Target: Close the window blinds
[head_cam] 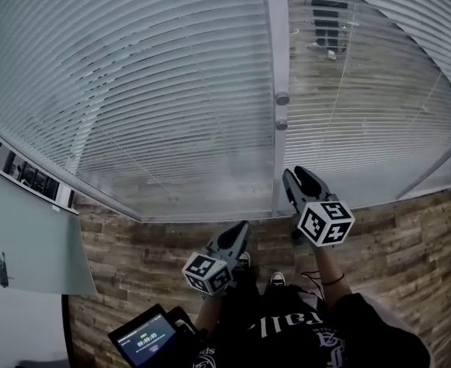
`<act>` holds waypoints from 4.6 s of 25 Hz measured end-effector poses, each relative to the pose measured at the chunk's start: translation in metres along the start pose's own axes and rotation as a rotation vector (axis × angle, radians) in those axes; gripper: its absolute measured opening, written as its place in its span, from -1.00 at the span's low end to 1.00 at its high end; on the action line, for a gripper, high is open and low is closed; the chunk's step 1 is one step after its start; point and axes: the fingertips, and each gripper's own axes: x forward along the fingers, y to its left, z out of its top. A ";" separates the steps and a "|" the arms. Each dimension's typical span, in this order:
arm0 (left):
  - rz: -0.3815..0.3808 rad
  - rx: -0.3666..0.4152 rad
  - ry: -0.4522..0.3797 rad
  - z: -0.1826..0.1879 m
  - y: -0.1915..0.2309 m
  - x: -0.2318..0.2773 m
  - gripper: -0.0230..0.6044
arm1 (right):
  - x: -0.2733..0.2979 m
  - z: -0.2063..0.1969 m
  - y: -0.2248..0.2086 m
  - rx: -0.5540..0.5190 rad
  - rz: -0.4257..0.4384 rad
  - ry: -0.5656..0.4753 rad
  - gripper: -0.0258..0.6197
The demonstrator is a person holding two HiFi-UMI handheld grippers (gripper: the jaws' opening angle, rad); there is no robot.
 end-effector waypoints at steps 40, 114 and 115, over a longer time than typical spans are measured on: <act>-0.224 0.043 0.068 0.064 0.104 0.108 -0.91 | 0.122 0.052 -0.037 -0.522 -0.378 0.001 -0.50; -0.154 0.035 0.090 0.054 0.113 0.109 -0.91 | 0.124 0.051 -0.026 -1.027 -0.331 0.155 -0.50; -0.153 0.036 0.091 0.054 0.112 0.108 -0.91 | 0.123 0.051 -0.025 -1.063 -0.323 0.163 -0.50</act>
